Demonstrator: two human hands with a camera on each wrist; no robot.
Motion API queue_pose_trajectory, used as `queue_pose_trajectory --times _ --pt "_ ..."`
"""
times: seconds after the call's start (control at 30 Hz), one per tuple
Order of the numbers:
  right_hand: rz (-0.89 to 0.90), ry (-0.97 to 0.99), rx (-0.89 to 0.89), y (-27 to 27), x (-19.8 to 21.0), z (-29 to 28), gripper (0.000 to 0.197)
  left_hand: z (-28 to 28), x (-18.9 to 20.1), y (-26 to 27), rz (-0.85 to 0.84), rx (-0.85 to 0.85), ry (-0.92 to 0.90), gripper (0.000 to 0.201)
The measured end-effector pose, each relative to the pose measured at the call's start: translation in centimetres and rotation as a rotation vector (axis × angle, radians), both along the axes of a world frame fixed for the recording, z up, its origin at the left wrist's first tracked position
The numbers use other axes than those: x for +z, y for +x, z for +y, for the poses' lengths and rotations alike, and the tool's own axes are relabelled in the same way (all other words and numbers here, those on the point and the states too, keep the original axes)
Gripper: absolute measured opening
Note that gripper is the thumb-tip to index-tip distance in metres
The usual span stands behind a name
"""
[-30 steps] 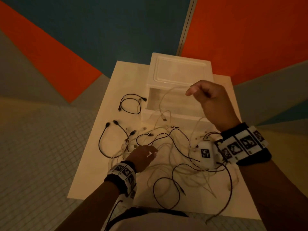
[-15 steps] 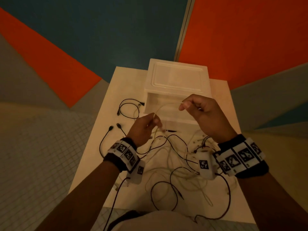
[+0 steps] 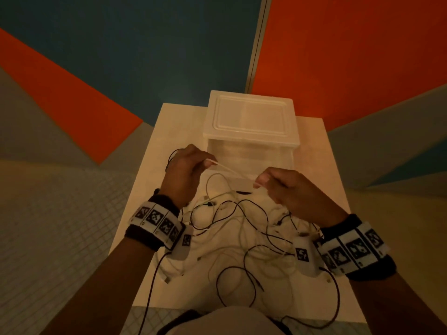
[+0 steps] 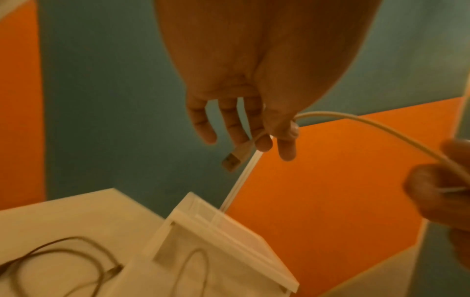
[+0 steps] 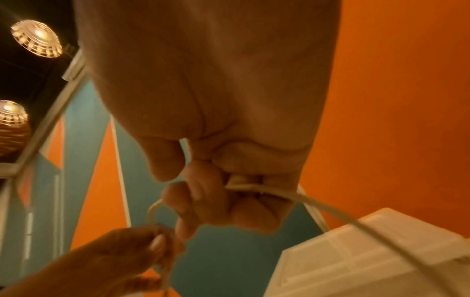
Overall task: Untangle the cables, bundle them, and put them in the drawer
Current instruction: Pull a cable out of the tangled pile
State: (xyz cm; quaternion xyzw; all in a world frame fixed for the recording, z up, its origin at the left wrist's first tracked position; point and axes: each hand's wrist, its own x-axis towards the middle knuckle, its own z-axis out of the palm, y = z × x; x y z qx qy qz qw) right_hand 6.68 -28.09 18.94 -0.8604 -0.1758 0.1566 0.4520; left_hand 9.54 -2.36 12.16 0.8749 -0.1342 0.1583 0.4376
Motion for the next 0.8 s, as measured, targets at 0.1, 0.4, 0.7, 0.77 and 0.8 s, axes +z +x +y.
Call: queue_pose_trajectory --times 0.1,0.4,0.7,0.77,0.8 --pt "0.099 0.131 0.063 -0.5 0.4 2.2 0.035 -1.9 2.6 -1.0 -0.142 -0.011 0.133 0.021" --pt "-0.336 -0.002 0.022 -1.8 -2.4 6.2 0.025 -2.8 5.3 -4.3 0.771 0.121 -1.059 0.023" --pt "-0.276 0.034 0.056 -3.7 -3.1 6.6 0.024 -2.3 8.7 -3.3 0.545 -0.208 -1.213 0.029" --pt "-0.216 0.043 0.065 -4.0 -3.8 5.0 0.029 -0.3 9.9 -2.1 0.453 -0.156 -1.222 0.028" --pt "-0.19 0.035 0.065 -4.2 -4.3 4.0 0.03 1.0 10.5 -1.5 0.414 -0.132 -1.227 0.026"
